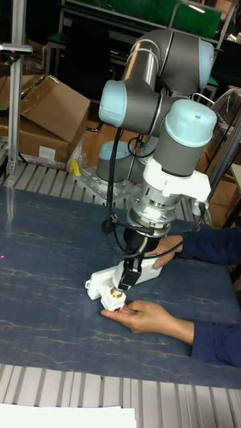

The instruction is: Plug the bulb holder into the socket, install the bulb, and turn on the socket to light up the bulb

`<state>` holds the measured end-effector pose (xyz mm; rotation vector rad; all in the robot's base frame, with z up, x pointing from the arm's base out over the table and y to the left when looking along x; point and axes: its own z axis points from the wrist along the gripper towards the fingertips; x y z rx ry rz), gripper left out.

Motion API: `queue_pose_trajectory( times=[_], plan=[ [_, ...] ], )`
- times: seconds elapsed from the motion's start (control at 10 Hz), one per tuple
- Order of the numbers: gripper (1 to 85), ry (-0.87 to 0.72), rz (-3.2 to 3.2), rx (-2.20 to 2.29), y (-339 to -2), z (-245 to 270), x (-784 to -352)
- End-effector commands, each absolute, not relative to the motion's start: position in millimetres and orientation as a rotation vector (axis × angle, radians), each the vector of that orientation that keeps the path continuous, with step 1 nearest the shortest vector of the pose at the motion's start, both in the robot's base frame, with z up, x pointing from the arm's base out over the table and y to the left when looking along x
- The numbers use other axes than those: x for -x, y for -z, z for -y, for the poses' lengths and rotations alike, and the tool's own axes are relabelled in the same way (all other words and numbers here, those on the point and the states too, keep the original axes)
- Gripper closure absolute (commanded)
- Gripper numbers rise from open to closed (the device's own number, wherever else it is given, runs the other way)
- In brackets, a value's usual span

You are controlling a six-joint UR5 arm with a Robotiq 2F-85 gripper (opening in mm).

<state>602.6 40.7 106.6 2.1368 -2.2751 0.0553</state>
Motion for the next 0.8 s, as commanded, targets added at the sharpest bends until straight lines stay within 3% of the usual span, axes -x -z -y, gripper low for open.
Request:
queue_pose_trajectory(
  times=[0.0, 0.7],
  plan=[
    [84.0, -0.074, 2.205, -2.228, -105.7, -39.5, -609.9],
    [84.0, -0.074, 2.154, -2.293, -99.9, -43.5, -606.0]
  ],
)
